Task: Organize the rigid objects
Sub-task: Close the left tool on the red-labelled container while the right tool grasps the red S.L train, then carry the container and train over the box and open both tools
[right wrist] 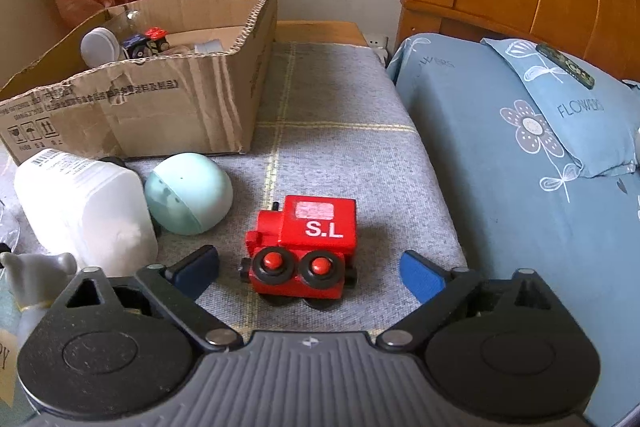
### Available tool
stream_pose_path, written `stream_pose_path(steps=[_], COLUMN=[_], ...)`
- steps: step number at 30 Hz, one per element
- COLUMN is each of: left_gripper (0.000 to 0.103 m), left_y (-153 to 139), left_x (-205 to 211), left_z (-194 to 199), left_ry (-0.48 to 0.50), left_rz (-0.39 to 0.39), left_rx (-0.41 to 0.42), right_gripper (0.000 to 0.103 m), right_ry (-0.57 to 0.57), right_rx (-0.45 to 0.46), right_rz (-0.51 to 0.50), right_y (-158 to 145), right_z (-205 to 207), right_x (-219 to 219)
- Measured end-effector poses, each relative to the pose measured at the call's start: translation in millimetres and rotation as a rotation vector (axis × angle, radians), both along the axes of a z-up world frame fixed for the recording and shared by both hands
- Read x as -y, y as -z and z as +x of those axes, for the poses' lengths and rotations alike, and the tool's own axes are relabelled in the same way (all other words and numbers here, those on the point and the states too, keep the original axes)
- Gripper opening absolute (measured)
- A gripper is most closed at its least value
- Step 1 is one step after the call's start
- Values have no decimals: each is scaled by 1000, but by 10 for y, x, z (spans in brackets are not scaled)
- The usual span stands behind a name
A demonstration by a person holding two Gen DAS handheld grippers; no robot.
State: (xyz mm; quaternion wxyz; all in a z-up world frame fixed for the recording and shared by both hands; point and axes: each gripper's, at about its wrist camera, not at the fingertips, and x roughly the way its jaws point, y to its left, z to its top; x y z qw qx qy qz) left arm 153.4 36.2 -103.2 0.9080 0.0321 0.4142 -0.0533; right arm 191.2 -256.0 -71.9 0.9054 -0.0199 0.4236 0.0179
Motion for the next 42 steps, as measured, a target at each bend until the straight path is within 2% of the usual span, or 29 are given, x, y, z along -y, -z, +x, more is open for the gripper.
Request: stream_pose_path(steps=[7,17,34,42], left_gripper=[77,77,74,74], left_y=[-50,-26,-44,-167], left_x=[-9,2,-47,-58], left_z=[5,18,19,9], left_ry=[-5,-10,2,65], left_rz=[-16,-14,-32,-12], left_rx=[23,21,23,26], right_gripper=[83,63,62,62], right_ry=[-26,-23,-39,-66], right_rx=[12,5,-7,11], right_rz=[-32,0,-33,8], right_y=[-47,-74,-114,-265], right_z=[-32,0,-22,-84], right_x=[-58,-24,-67,-2])
